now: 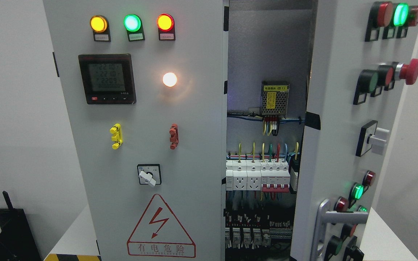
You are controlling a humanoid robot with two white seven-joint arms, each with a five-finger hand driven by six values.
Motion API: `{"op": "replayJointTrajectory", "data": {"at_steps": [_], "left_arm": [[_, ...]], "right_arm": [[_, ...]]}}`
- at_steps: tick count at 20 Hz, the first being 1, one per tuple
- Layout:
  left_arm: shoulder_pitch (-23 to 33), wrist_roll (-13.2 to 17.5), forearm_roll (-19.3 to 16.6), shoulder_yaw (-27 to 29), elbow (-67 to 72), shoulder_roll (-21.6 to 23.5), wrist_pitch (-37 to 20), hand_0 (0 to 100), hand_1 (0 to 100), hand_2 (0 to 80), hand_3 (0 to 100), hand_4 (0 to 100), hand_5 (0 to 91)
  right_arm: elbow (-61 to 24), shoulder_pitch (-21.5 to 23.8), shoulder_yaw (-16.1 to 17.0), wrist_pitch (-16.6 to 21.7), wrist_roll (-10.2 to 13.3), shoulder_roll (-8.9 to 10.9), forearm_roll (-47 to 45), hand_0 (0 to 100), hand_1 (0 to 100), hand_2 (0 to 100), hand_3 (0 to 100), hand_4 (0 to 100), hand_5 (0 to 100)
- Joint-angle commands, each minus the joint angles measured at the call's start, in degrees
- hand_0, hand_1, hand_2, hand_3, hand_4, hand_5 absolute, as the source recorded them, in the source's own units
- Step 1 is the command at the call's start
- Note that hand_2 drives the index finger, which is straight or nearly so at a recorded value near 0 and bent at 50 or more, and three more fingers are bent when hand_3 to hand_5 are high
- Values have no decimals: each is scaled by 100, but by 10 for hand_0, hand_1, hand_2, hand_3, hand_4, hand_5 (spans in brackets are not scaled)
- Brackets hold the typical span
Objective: Open door with both hands
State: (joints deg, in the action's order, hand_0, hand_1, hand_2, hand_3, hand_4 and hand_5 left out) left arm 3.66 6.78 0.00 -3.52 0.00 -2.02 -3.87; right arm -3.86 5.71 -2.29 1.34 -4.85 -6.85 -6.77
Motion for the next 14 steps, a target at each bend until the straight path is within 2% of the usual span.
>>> {"op": "replayJointTrajectory", "data": {"at_steps": [1, 14], "left_arm": [[3, -1, 9, 0, -53, 0, 0, 0, 0, 0, 0, 0, 0], [-5, -1, 9, 0, -53, 0, 0, 0, 0, 0, 0, 0, 0]], "right_arm": [[0, 0, 0, -2, 2, 0, 0, 383, 0, 0, 0, 0, 0], [0, 0, 0, -2, 2, 0, 0, 383, 0, 0, 0, 0, 0]]}}
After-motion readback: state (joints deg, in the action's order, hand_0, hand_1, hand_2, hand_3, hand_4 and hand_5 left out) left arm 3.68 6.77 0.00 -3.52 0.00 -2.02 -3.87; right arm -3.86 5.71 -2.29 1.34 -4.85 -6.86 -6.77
